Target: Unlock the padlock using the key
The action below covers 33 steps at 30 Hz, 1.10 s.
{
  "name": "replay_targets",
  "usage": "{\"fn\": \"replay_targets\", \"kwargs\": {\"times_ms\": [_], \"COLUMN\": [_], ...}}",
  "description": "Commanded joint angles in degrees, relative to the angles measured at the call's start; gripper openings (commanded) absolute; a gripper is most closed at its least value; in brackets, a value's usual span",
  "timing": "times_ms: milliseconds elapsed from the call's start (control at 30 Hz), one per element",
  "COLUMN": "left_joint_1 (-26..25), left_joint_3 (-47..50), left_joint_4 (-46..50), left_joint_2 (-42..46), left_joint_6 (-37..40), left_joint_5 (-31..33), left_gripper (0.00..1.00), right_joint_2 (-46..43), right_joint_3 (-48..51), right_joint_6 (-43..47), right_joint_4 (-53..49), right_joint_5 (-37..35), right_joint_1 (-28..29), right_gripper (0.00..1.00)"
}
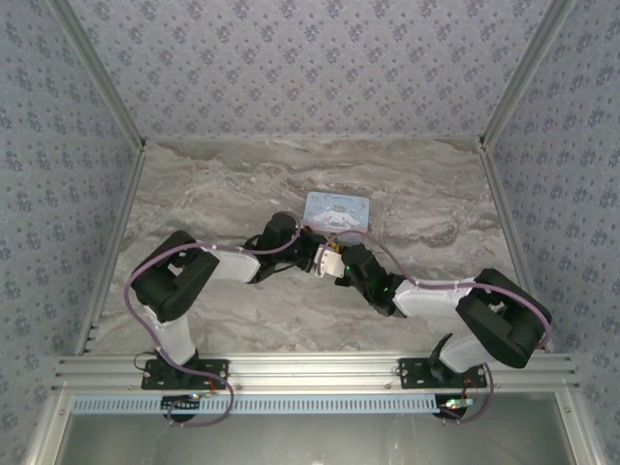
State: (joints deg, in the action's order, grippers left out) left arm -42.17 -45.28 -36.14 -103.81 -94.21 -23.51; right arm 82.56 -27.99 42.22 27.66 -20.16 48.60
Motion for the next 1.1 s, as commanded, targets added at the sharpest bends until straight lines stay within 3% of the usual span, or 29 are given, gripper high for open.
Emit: {"fn": "replay_targets", "kwargs": {"times_ms": [0,133,533,867,1067], "left_joint_1": [-0.54,-0.50,-0.54,-0.50,-0.58], "left_joint_3": [-1.40,-1.31,-1.04,-0.25,0.06], "left_joint_4": [-3.41,-3.84,-4.62,-5.21,-5.29], "left_joint_2": [0.54,0.45,0.27,0.10,-0.08], "left_joint_6": [-0.62,-0.89,-1.46,-1.74,-1.56], "left_joint_5": [-1.63,-1.67,-1.45,-0.93,-0.66], "left_gripper": [0.00,0.00,0.00,0.00,0.00], "right_joint_2": [1.11,1.18,-0.29,2.76,4.29], "right_joint_3": [-1.27,-1.26,-2.37,2.61,4.07], "right_joint_6": [-2.18,-4.62,-18.72,-47.94,-55.95], "right_joint_4": [2.56,3.79,3.64,13.43,15.53], "right_joint_5": [-1.14,-2.30,-4.84,-3.42,-3.23], "right_joint_1": [-0.52,-1.09,-0.64,-0.64,-0.64], "right_gripper": [0.08,0.00,0.00,0.00,0.00]}}
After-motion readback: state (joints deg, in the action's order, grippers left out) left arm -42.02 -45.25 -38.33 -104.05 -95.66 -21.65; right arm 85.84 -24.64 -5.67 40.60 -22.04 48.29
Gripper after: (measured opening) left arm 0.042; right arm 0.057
